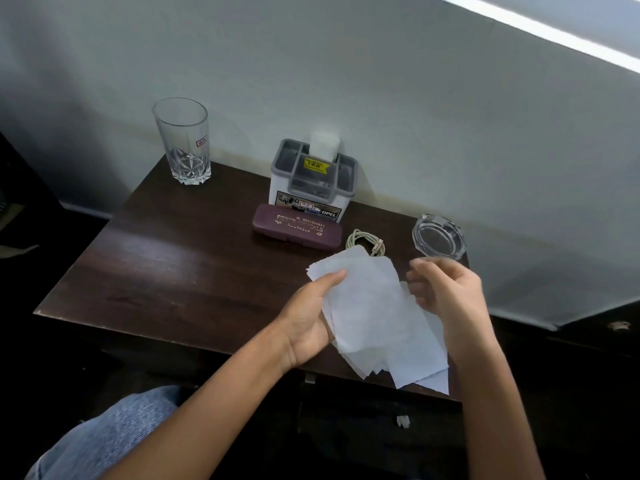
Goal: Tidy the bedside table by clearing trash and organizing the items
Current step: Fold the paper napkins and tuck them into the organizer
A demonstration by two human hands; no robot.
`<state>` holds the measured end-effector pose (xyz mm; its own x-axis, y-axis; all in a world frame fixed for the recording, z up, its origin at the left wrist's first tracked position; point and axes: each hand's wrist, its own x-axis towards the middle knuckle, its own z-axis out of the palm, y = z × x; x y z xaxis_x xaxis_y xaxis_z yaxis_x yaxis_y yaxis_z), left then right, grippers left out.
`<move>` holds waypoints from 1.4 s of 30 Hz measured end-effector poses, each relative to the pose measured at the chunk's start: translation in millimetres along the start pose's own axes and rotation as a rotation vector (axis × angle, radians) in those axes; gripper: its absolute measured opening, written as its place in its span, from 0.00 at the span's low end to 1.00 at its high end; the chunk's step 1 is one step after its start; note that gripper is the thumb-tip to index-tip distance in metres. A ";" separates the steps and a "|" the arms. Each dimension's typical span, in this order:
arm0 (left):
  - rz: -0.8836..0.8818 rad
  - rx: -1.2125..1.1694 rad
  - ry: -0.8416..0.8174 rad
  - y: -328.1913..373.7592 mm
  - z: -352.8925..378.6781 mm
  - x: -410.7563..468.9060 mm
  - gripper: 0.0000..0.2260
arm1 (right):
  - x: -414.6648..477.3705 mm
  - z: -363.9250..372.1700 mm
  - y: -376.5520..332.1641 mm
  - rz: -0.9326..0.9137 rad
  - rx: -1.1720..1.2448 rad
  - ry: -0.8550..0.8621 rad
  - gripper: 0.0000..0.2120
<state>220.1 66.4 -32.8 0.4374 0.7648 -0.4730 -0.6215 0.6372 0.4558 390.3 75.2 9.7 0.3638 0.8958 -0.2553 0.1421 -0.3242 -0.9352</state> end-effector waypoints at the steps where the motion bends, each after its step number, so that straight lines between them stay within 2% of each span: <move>1: -0.001 0.000 0.010 0.2 0.0 -0.1 0.12 | 1.0 -4.1 1.7 0.024 -0.045 -0.044 0.04; 4: -0.004 0.006 0.021 1.6 1.0 -1.2 0.12 | -0.8 -9.3 3.2 0.119 -0.091 -0.263 0.07; 6: -0.008 0.016 0.012 2.0 1.7 -1.6 0.12 | -3.6 -7.8 0.8 0.110 -0.078 -0.301 0.07; 12: -0.047 0.054 0.007 2.8 -0.4 -2.0 0.14 | -5.1 0.6 -0.8 0.026 -0.002 -0.214 0.02; 18: -0.049 0.106 -0.038 2.4 3.6 -4.4 0.12 | -5.1 3.5 0.8 -0.004 0.000 -0.193 0.05; 24: -0.060 0.131 -0.007 -0.3 3.7 -4.4 0.12 | -5.9 10.4 4.6 -0.015 -0.042 -0.213 0.04; 27: -0.032 0.113 0.055 4.5 2.9 -2.7 0.12 | -4.2 9.5 2.2 -0.002 -0.004 -0.178 0.03; 29: 0.054 0.089 0.182 12.7 0.3 0.5 0.10 | -0.4 2.7 2.0 0.018 0.072 -0.103 0.04; 31: 0.158 0.088 0.354 22.7 -7.2 4.1 0.09 | 4.1 -6.8 5.9 0.011 -0.028 0.008 0.03; 33: 0.208 0.092 0.472 29.2 -15.1 6.3 0.10 | 8.7 -13.4 13.8 -0.012 -0.279 0.061 0.04; 36: 0.238 0.092 0.533 31.5 -17.7 5.2 0.08 | 10.8 -7.3 24.6 -0.017 -0.563 -0.068 0.06; 39: 0.254 0.108 0.554 30.8 -15.0 4.2 0.07 | 10.5 8.1 36.7 0.034 -0.776 -0.242 0.04; 42: 0.229 0.105 0.546 29.6 -14.7 3.2 0.07 | 10.7 15.9 44.2 0.027 -0.836 -0.231 0.06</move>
<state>193.5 86.3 -31.9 -0.1145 0.7422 -0.6603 -0.5806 0.4893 0.6507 385.9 75.3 -38.2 0.1935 0.8945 -0.4031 0.7990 -0.3821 -0.4643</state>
